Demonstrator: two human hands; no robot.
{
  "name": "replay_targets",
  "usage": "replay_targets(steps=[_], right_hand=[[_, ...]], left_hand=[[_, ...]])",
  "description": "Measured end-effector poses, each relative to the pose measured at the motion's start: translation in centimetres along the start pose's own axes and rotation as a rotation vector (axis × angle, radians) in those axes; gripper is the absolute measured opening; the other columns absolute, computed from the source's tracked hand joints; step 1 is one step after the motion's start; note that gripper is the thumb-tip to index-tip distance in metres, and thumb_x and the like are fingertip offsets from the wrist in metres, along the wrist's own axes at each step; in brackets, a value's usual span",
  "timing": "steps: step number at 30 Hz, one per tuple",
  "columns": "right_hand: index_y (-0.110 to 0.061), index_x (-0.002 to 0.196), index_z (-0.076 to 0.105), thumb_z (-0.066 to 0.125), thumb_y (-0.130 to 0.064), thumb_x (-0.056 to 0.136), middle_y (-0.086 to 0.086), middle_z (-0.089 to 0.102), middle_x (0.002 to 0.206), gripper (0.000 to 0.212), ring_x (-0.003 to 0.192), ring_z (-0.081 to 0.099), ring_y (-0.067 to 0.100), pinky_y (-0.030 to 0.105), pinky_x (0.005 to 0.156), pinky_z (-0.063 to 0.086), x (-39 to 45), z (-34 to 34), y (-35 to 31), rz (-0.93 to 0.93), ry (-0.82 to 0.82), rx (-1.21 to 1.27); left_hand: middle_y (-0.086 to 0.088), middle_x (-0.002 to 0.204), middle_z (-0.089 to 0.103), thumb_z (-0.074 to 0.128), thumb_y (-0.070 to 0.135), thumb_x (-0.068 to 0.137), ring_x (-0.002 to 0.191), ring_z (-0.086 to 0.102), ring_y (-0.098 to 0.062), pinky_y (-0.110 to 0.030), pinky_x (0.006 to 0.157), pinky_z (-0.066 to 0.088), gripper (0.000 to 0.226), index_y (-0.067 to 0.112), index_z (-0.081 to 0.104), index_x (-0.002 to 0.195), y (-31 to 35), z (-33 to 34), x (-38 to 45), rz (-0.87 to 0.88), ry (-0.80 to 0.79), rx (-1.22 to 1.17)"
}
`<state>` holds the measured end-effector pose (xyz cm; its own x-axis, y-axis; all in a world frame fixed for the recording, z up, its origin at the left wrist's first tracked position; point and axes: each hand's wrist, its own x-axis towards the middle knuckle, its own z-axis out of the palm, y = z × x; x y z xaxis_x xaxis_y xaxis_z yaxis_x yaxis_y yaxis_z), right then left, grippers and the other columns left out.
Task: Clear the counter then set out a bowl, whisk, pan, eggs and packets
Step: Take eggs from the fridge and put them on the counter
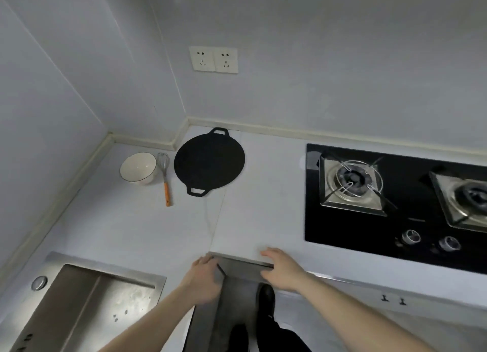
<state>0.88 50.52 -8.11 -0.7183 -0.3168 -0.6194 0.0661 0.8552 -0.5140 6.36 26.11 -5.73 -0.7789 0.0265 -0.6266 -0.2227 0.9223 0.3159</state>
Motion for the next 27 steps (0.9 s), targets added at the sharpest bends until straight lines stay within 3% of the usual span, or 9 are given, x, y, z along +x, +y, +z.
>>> replay_targets(steps=[3, 8, 12, 17, 21, 27], right_hand=[[-0.022, 0.149, 0.046, 0.062, -0.027, 0.093, -0.002, 0.035, 0.159, 0.059, 0.146, 0.034, 0.011, 0.014, 0.115, 0.018, -4.0, -1.6, 0.8, -0.005, 0.127, 0.105], [-0.028, 0.148, 0.047, 0.063, -0.025, 0.094, -0.007, 0.031, 0.160, 0.056, 0.146, 0.033, 0.008, 0.013, 0.112, 0.020, -12.3, -6.0, 4.2, -0.020, 0.348, 0.231], [-0.033, 0.146, 0.047, 0.064, -0.028, 0.095, -0.011, 0.032, 0.159, 0.054, 0.145, 0.033, 0.008, 0.020, 0.117, 0.025, -19.4, -9.9, 8.3, -0.061, 0.509, 0.292], [-0.042, 0.143, 0.047, 0.065, -0.032, 0.094, -0.018, 0.034, 0.157, 0.053, 0.143, 0.036, 0.005, 0.031, 0.119, 0.033, -29.7, -13.9, 16.7, -0.084, 0.688, 0.322], [-0.041, 0.141, 0.049, 0.065, -0.033, 0.093, -0.022, 0.036, 0.152, 0.052, 0.138, 0.039, 0.000, 0.029, 0.117, 0.035, -39.4, -16.9, 25.9, -0.074, 0.802, 0.307], [-0.039, 0.138, 0.053, 0.068, -0.032, 0.091, -0.021, 0.045, 0.144, 0.050, 0.129, 0.046, -0.002, 0.031, 0.114, 0.040, -49.6, -20.8, 35.3, -0.014, 0.955, 0.313]], left_hand=[[0.005, 0.167, 0.019, 0.055, 0.024, 0.086, 0.154, 0.016, -0.021, -0.030, 0.124, 0.019, 0.070, 0.027, 0.036, 0.153, 2.9, 0.2, -1.0, 0.097, 0.088, -0.040], [0.014, 0.167, 0.012, 0.058, 0.024, 0.089, 0.155, 0.007, -0.014, -0.025, 0.122, 0.016, 0.065, 0.032, 0.038, 0.151, 11.1, -0.3, -2.8, 0.360, 0.169, 0.012], [0.014, 0.166, 0.015, 0.061, 0.024, 0.092, 0.154, 0.012, -0.013, -0.022, 0.120, 0.015, 0.061, 0.033, 0.041, 0.149, 19.2, -0.6, -4.9, 0.521, 0.238, 0.022], [0.013, 0.164, 0.022, 0.064, 0.025, 0.092, 0.151, 0.020, -0.012, -0.022, 0.120, 0.017, 0.058, 0.034, 0.046, 0.146, 32.3, 1.0, -8.7, 0.720, 0.350, 0.023], [0.018, 0.163, 0.022, 0.065, 0.031, 0.092, 0.151, 0.018, -0.007, -0.023, 0.120, 0.017, 0.058, 0.037, 0.046, 0.146, 44.1, 4.6, -12.3, 0.850, 0.381, 0.014], [0.025, 0.162, 0.019, 0.064, 0.033, 0.092, 0.146, 0.025, -0.006, -0.028, 0.114, 0.035, 0.055, 0.042, 0.046, 0.143, 56.5, 8.0, -17.6, 0.998, 0.378, 0.009]])
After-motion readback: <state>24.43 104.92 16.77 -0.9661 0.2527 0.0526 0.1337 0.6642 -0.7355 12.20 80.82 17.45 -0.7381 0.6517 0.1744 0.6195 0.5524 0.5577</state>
